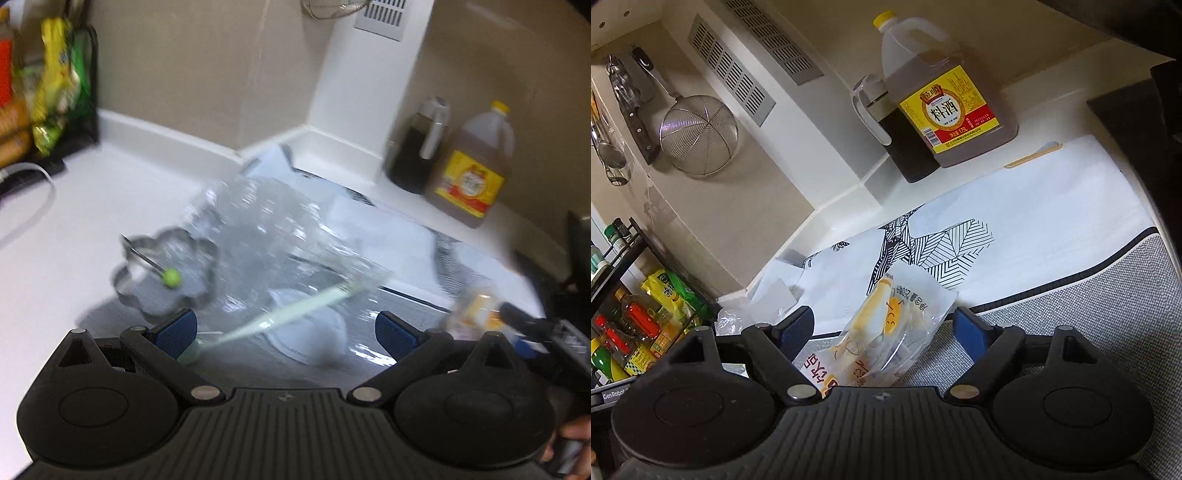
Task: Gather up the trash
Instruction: 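Grasp the long white stick on the grey mat with the left gripper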
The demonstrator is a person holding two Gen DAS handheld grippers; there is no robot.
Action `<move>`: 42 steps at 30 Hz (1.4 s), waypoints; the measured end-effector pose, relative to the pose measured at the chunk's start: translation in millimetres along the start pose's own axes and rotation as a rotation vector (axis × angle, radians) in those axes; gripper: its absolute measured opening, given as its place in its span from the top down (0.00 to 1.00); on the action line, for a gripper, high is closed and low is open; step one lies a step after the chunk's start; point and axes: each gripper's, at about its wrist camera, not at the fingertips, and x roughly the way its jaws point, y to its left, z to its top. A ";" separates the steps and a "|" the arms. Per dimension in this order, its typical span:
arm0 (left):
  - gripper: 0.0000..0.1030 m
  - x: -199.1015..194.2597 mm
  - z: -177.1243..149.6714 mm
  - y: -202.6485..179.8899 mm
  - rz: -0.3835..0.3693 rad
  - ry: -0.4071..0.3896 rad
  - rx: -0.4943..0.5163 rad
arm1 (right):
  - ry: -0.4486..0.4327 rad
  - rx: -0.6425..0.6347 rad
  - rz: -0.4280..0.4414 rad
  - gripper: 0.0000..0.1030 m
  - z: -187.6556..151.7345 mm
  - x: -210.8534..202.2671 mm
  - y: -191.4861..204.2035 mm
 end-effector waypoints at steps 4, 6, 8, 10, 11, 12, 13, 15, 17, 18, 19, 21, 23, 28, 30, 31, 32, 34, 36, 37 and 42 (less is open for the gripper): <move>0.00 -15.0 -12.4 -12.0 -0.145 0.025 0.026 | 0.000 0.000 0.001 0.18 0.0 -0.2 0.2; 0.00 -22.2 -18.6 -22.4 -0.174 0.025 0.063 | 0.000 0.000 0.001 0.18 -0.1 0.0 0.5; 0.00 -27.8 -22.3 -33.4 -0.156 -0.004 0.115 | 0.000 -0.001 0.001 0.18 -0.1 -0.1 0.3; 0.00 -28.5 -22.3 -40.8 -0.108 -0.035 0.154 | 0.000 -0.001 0.001 0.18 -0.2 -0.2 0.3; 0.00 -27.4 -20.8 -42.3 -0.086 -0.048 0.163 | 0.000 0.000 0.001 0.18 -0.1 -0.1 0.2; 0.00 -25.7 -18.8 -42.1 -0.063 -0.059 0.166 | 0.001 -0.001 0.002 0.18 -0.1 -0.1 0.3; 0.00 -22.7 -16.9 -41.0 -0.032 -0.068 0.164 | 0.001 -0.001 0.003 0.18 0.0 -0.2 0.3; 0.00 -13.1 -11.1 -33.7 0.033 -0.076 0.148 | 0.000 0.000 0.004 0.18 0.3 -0.6 0.1; 0.00 -0.1 -7.8 -24.7 0.081 -0.049 0.112 | 0.000 0.000 0.004 0.18 0.5 -0.7 0.0; 0.00 5.9 -6.6 -19.3 0.083 -0.022 0.097 | 0.000 0.001 0.005 0.18 0.5 -0.7 -0.2; 0.00 10.3 -6.9 -16.2 0.073 0.007 0.085 | 0.000 0.000 0.005 0.18 0.5 -0.7 -0.2; 0.00 12.6 -10.0 -15.4 0.035 0.046 0.080 | -0.001 0.001 0.006 0.18 0.5 -0.6 -0.3; 0.00 5.9 -15.2 -21.7 -0.020 0.052 0.089 | -0.002 0.001 0.006 0.18 0.4 -0.7 -0.2; 0.00 -12.2 -26.7 -47.4 -0.147 0.062 0.155 | -0.003 0.003 0.009 0.18 0.1 -1.0 -0.5; 0.00 -13.8 -30.4 -60.0 -0.142 0.044 0.209 | -0.004 0.003 0.009 0.18 0.0 -1.0 -0.5; 0.00 -14.2 -30.9 -64.9 -0.120 0.022 0.236 | -0.004 0.003 0.010 0.18 0.0 -1.1 -0.6; 0.00 -12.5 -30.1 -68.2 -0.096 0.001 0.251 | -0.003 0.003 0.011 0.18 -0.1 -1.1 -0.8; 0.00 -5.5 -26.4 -68.2 -0.058 -0.009 0.244 | -0.004 0.004 0.015 0.18 0.1 -1.7 -1.3; 0.00 7.0 -21.5 -65.1 -0.034 0.013 0.229 | -0.004 0.005 0.015 0.18 0.1 -1.7 -1.3; 0.00 13.6 -19.9 -62.9 -0.018 0.027 0.225 | -0.004 0.004 0.015 0.18 0.2 -1.7 -1.3; 0.00 40.7 -21.6 -52.6 0.040 0.081 0.223 | 0.000 -0.002 0.009 0.18 0.5 -1.1 -0.6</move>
